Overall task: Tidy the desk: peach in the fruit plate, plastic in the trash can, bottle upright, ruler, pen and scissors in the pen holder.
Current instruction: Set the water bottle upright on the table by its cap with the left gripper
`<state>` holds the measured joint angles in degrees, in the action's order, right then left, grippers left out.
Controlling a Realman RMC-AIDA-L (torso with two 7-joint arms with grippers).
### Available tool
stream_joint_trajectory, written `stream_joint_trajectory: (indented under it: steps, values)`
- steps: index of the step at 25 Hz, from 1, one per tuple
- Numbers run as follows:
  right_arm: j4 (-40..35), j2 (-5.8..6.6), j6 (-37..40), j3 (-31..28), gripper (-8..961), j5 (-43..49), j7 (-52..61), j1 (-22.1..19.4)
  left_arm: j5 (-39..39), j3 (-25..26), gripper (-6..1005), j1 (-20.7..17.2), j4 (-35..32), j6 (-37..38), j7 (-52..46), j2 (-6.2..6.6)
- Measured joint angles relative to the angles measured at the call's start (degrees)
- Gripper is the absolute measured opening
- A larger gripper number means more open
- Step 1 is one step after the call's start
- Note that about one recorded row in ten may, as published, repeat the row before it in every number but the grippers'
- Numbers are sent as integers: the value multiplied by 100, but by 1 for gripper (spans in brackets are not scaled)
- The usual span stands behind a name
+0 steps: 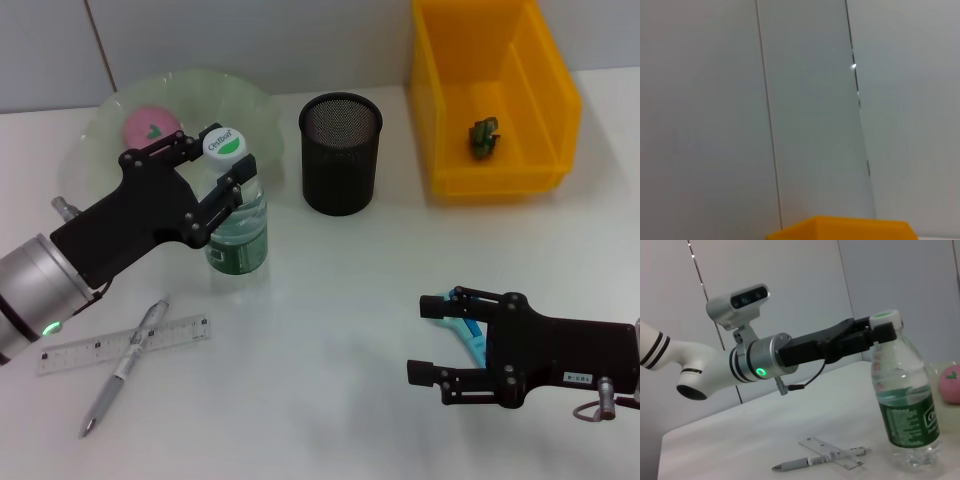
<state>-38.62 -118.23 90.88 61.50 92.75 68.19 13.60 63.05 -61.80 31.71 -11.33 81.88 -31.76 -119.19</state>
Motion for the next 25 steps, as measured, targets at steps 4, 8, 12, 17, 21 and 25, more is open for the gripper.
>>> stream_joint_trajectory:
  steps: [4, 8, 12, 17, 21, 25]
  values:
    - [6, -15, -2, 10, 825, 12, 0, 4, -97, 2, 495, 45, 50, -77, 12, 1]
    - [6, -26, -2, 11, 825, 46, 0, 30, -198, 2, 497, 21, 46, -80, 12, 2]
    - [5, -36, -2, 11, 825, 67, 1, 90, -206, 2, 498, 3, 11, -122, 13, 2]
    - [3, -52, -2, -20, 825, 150, 20, 133, -207, -16, 501, 30, 11, -270, 13, 2]
    - [3, -61, -6, -38, 825, 208, 36, 145, -207, -12, 502, 40, 31, -312, -25, 1]
    - [3, -60, -9, -39, 824, 212, 43, 145, -207, 1, 504, 23, 8, -320, -172, 5]
